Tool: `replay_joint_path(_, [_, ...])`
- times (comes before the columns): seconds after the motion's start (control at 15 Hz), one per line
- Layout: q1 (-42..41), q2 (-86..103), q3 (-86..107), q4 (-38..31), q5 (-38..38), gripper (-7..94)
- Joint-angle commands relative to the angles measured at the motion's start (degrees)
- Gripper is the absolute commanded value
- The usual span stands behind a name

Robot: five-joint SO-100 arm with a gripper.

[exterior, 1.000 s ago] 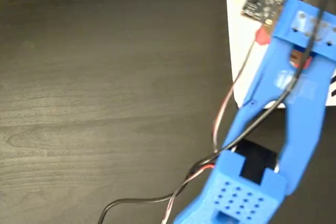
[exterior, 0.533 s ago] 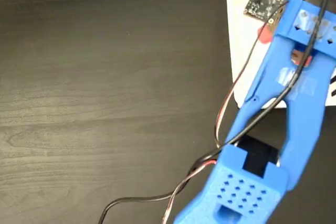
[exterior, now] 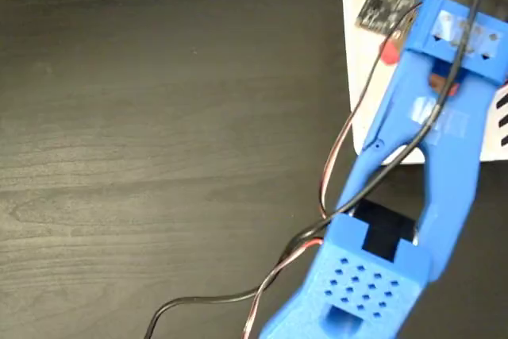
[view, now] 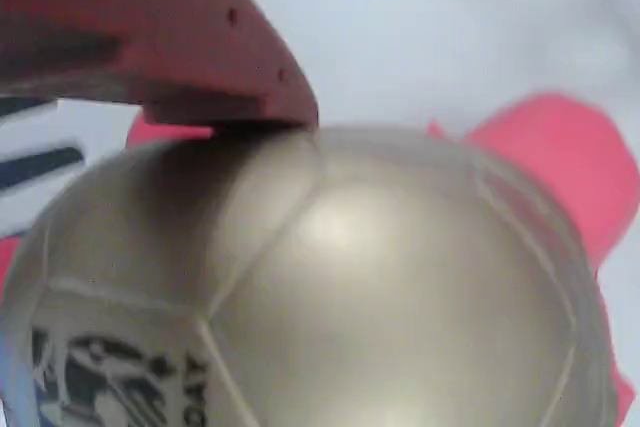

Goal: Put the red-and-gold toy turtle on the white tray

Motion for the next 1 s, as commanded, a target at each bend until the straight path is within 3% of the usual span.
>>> replay_joint_path(0.0, [-0.18, 5.01, -0.62, -0.26, -0.97, 54])
replay_joint_path(0.47, [-0.35, 9.84, 2.29, -0.09, -0.88, 53])
replay_joint_path(0.67, [-2.9, 15.21, 2.2, 0.35, -2.29, 30])
replay_joint_path(0.8, [-4.48, 20.39, 2.55, -0.26, -2.37, 8])
replay_joint_path(0.93, [-7.65, 28.56, 9.23, -2.29, -2.02, 0])
